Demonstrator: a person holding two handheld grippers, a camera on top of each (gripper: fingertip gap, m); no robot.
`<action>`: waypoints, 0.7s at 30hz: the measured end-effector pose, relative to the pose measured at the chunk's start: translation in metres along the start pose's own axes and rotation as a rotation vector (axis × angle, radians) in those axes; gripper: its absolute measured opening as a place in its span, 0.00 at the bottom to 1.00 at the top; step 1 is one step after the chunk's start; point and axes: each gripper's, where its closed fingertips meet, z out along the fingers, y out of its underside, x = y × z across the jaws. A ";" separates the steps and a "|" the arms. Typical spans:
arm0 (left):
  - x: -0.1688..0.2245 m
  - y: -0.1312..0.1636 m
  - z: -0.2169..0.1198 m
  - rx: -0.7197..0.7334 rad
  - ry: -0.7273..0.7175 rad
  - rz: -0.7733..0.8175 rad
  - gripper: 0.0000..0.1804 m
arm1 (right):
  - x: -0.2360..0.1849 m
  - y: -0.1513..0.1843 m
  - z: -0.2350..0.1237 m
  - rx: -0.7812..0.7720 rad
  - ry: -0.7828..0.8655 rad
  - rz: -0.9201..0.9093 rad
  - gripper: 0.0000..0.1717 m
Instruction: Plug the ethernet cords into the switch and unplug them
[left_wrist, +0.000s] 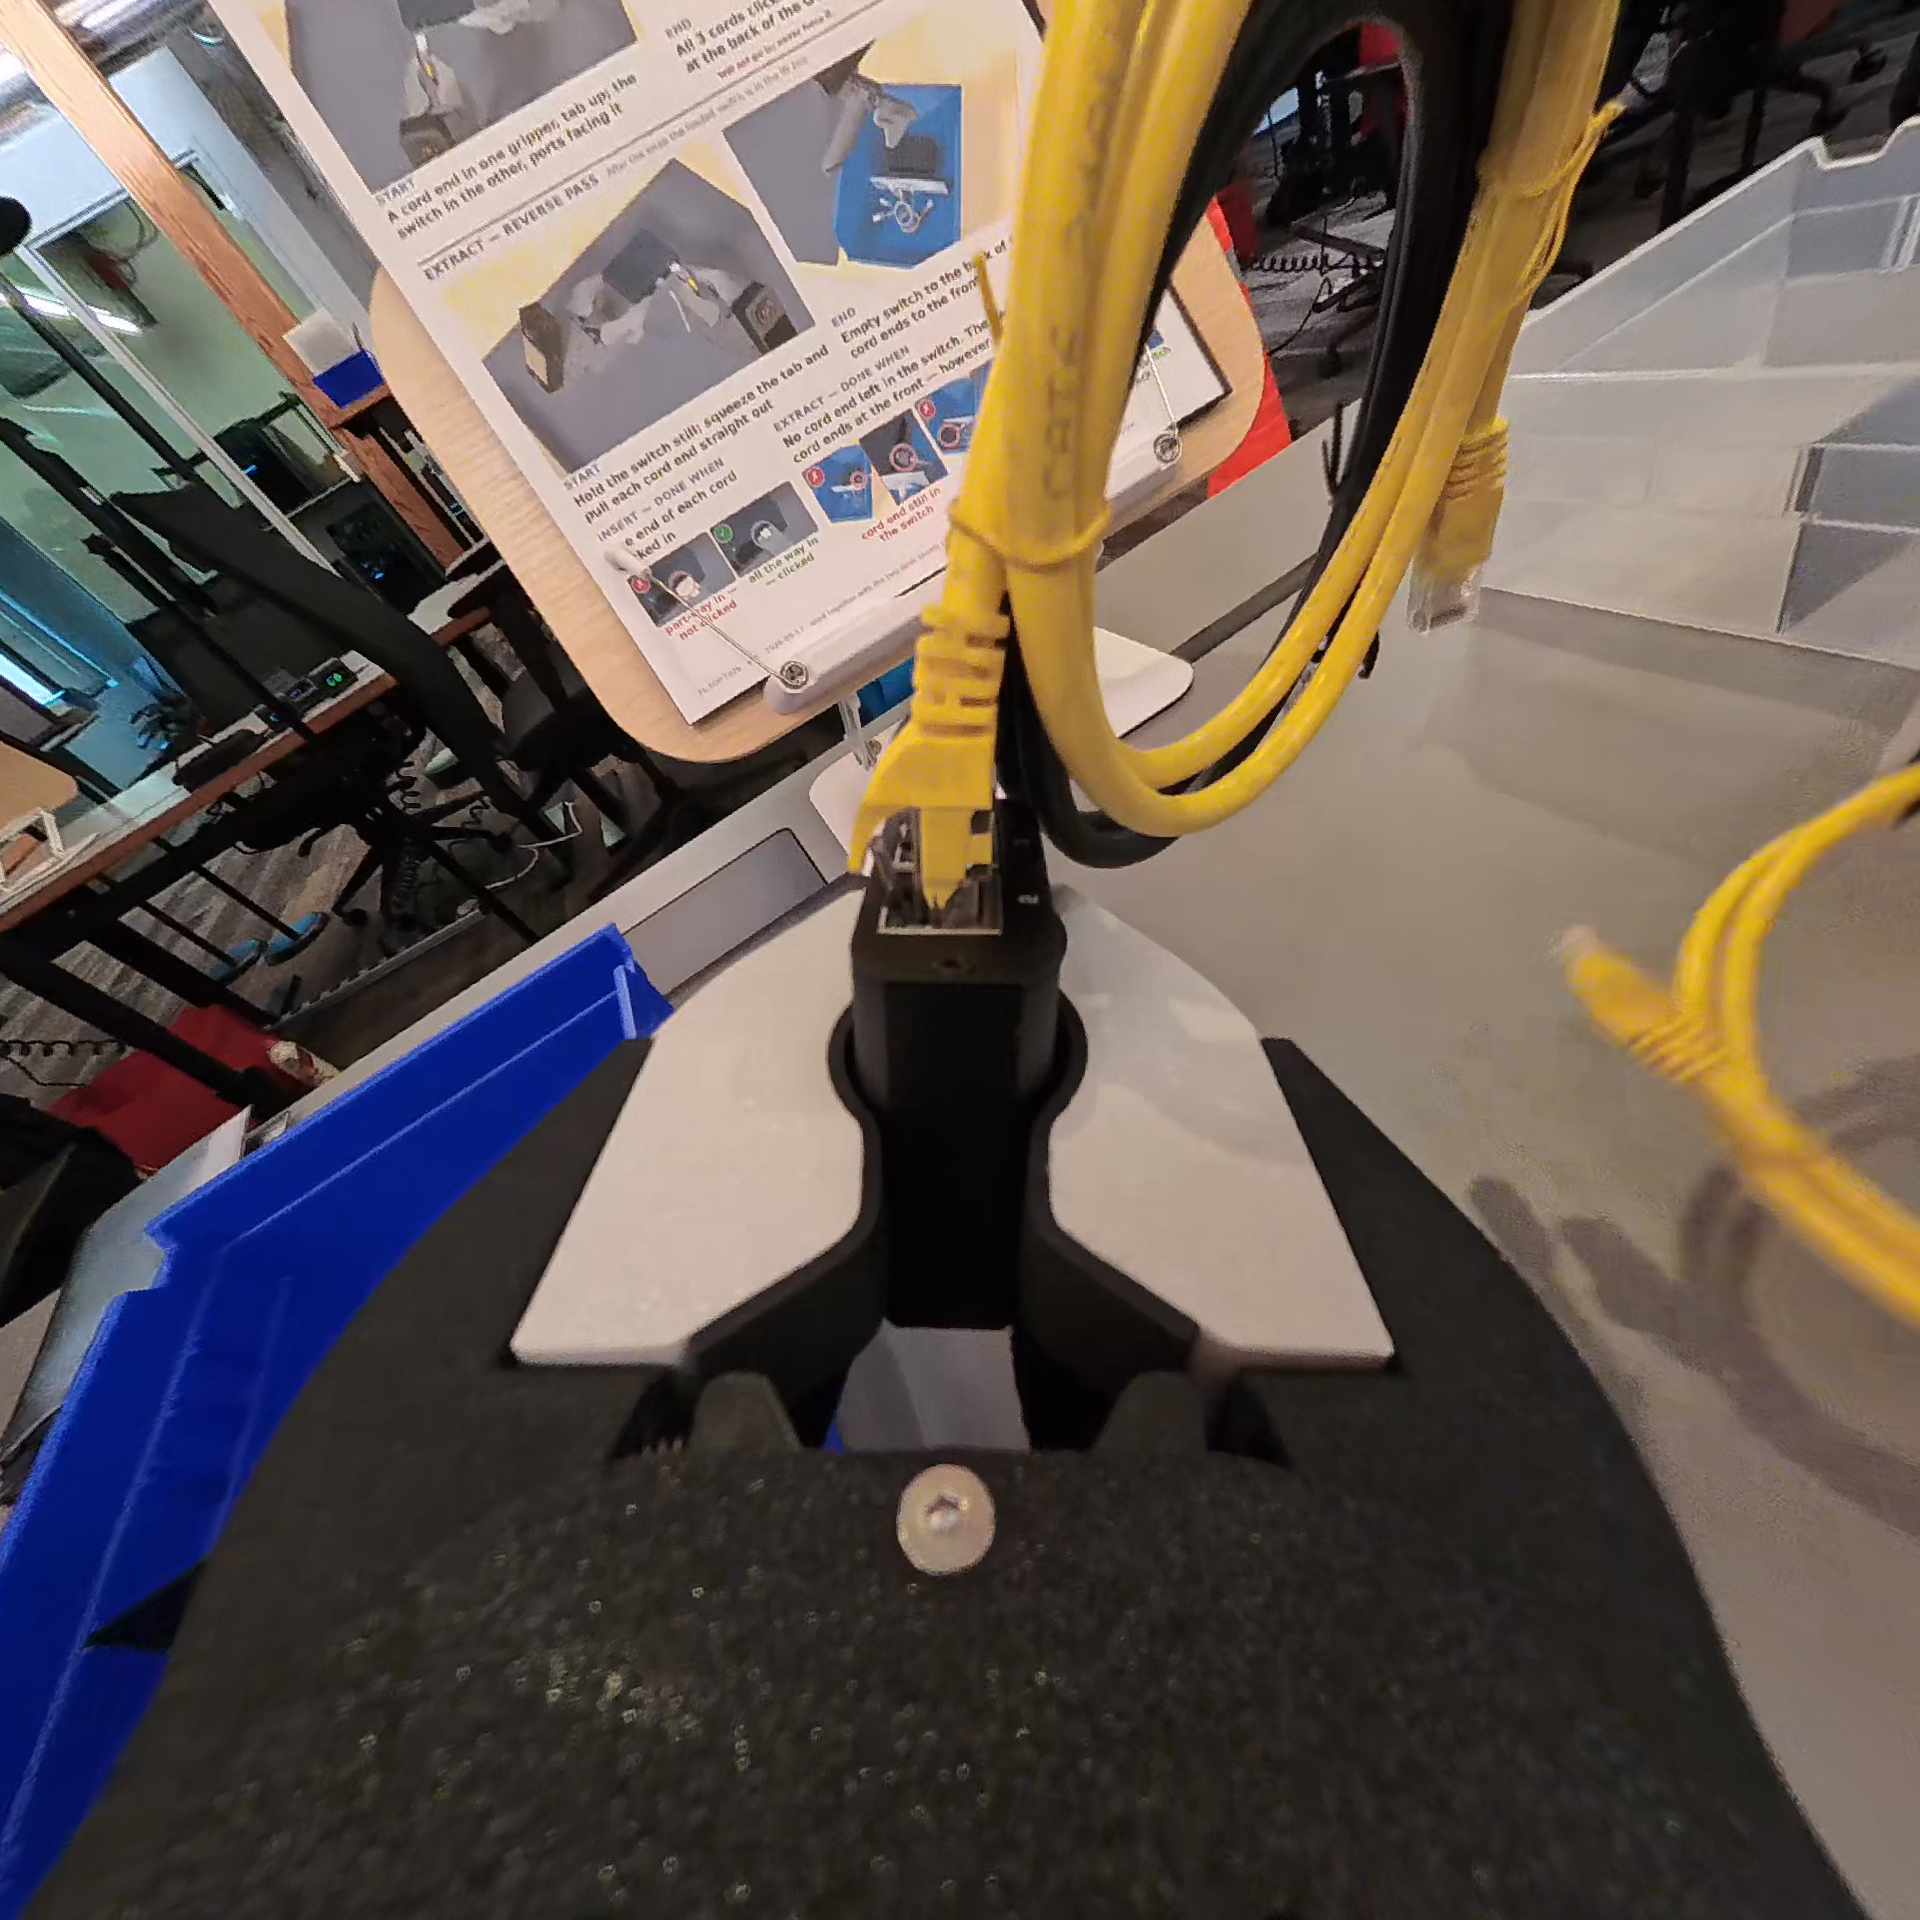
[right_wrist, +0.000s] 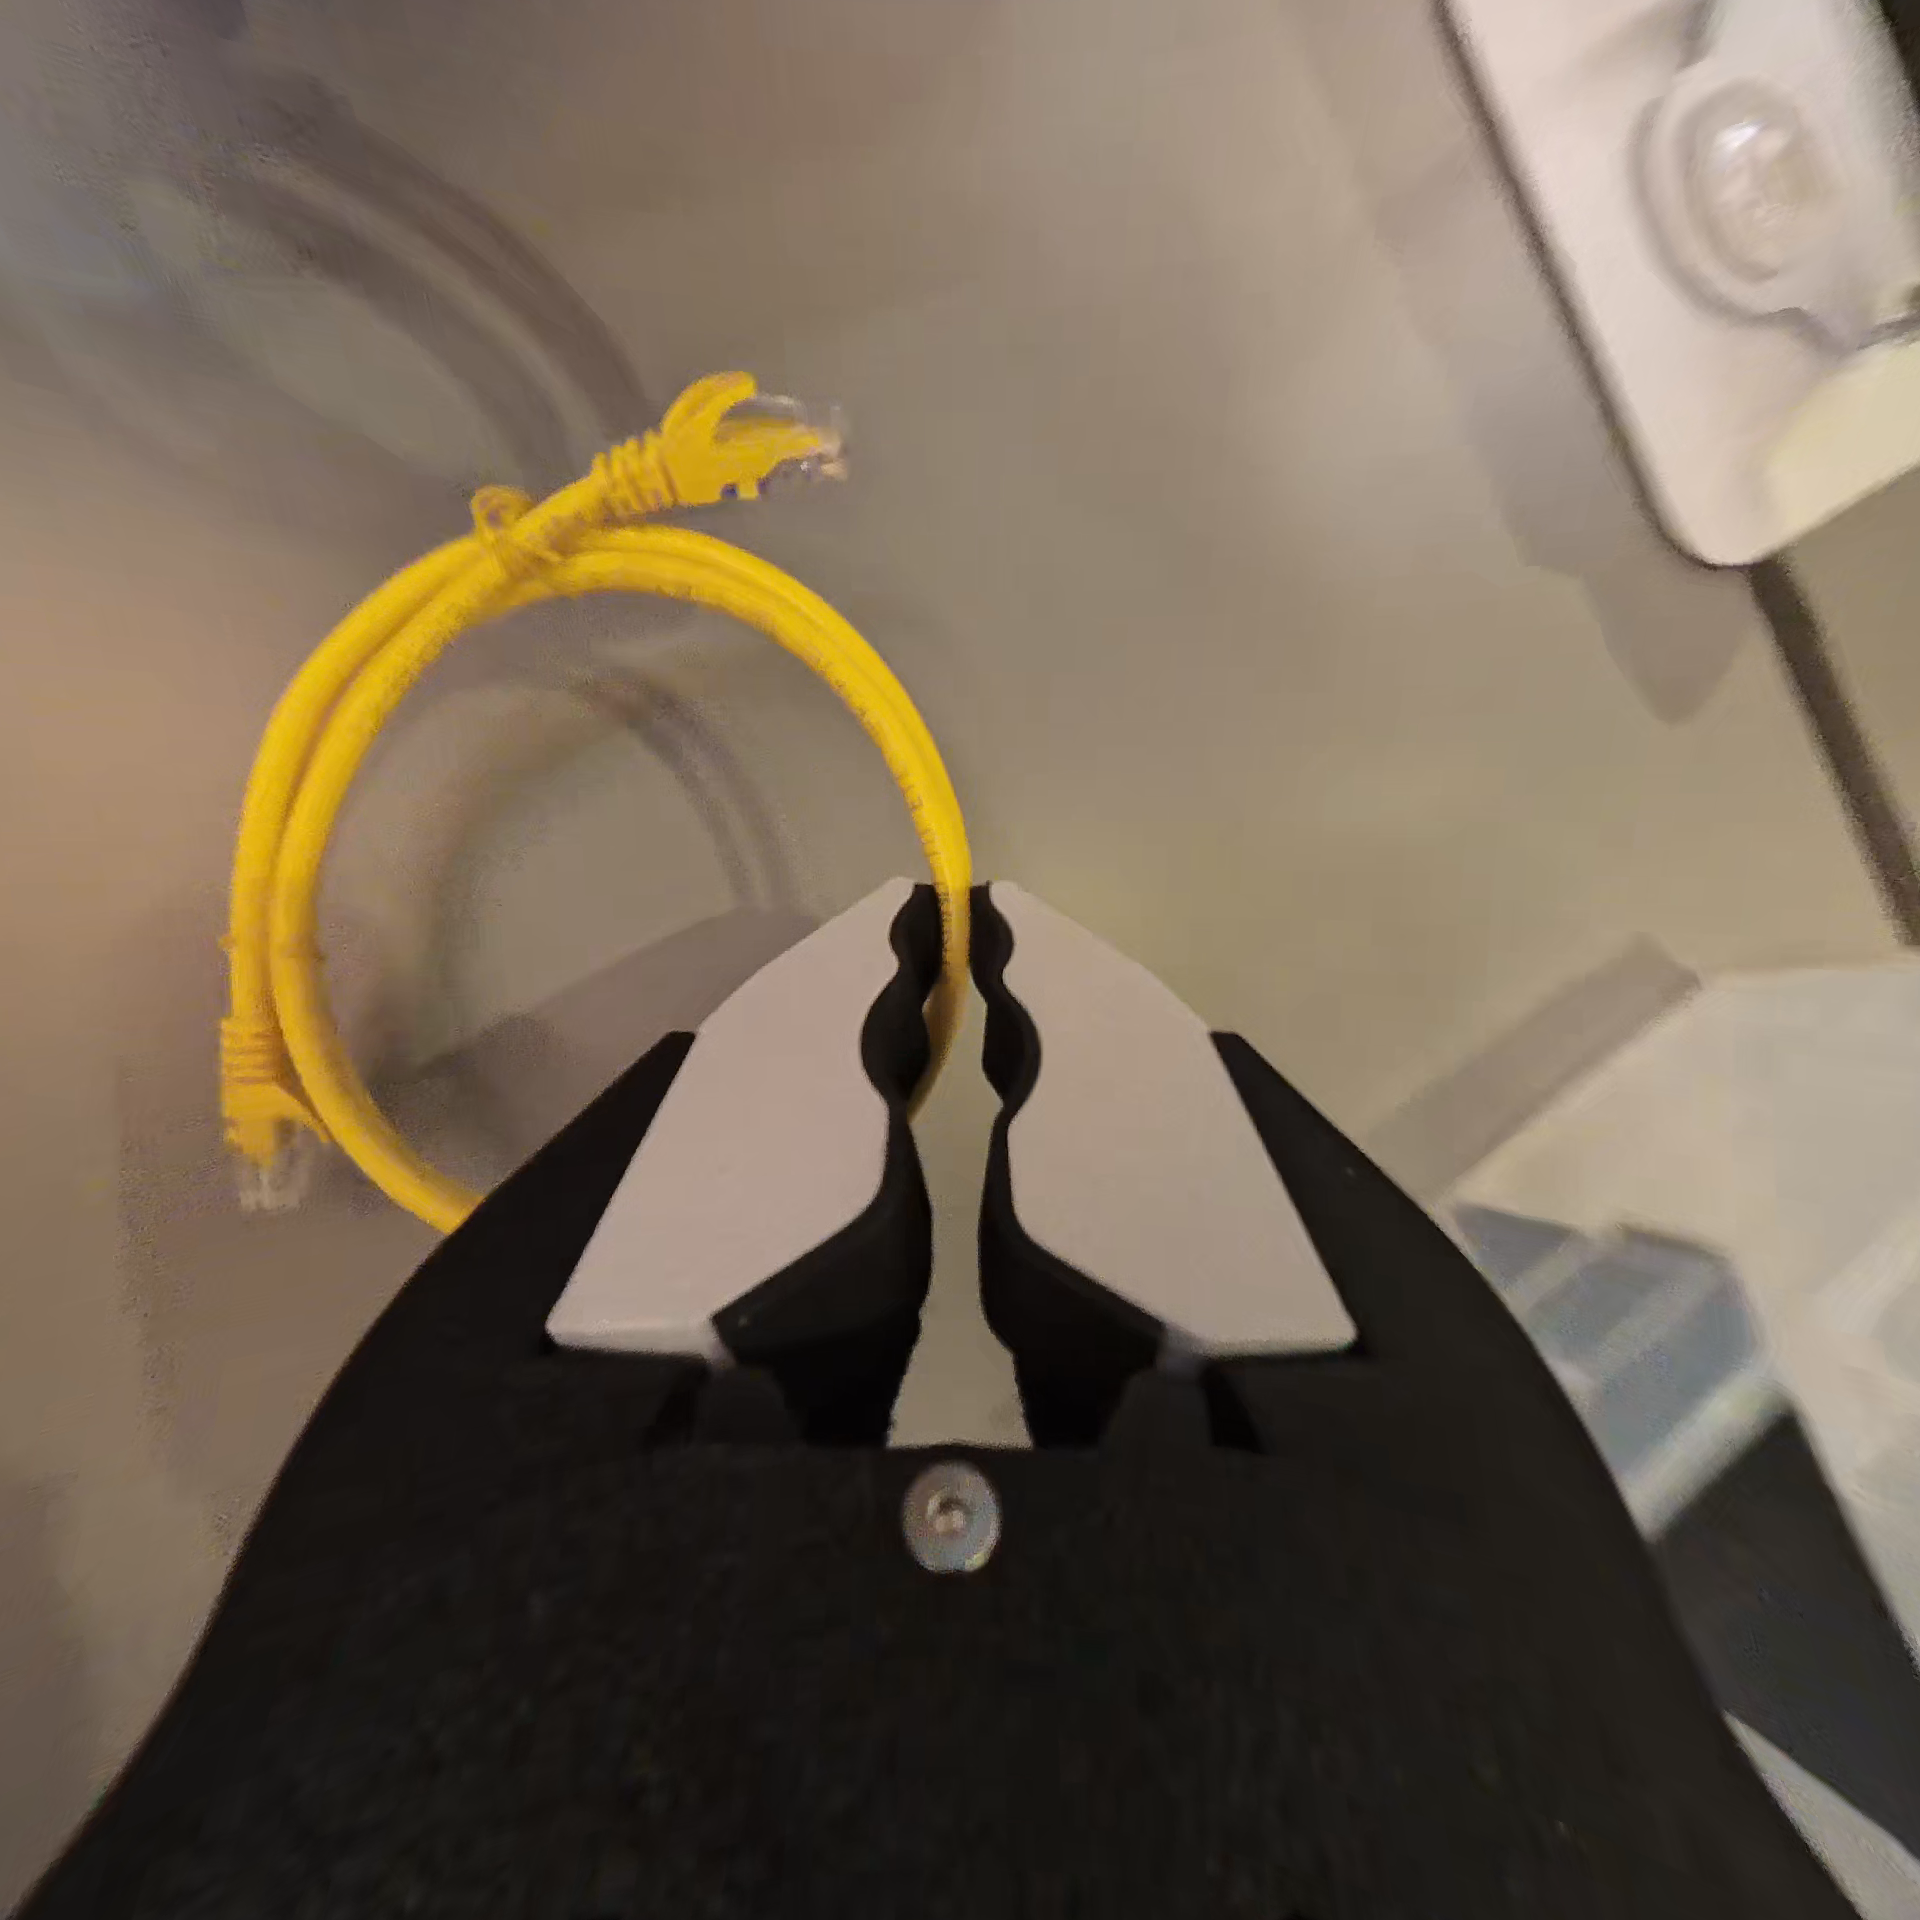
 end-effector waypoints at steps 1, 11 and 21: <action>0.001 0.000 0.000 0.002 0.002 0.003 0.14 | 0.008 0.000 -0.018 0.023 0.027 -0.004 0.03; 0.034 -0.013 -0.002 0.038 0.050 0.102 0.14 | 0.153 0.120 -0.191 -0.164 0.412 0.396 0.03; 0.050 -0.024 -0.008 0.076 0.052 0.171 0.14 | 0.157 0.229 -0.139 -0.489 0.228 0.862 0.03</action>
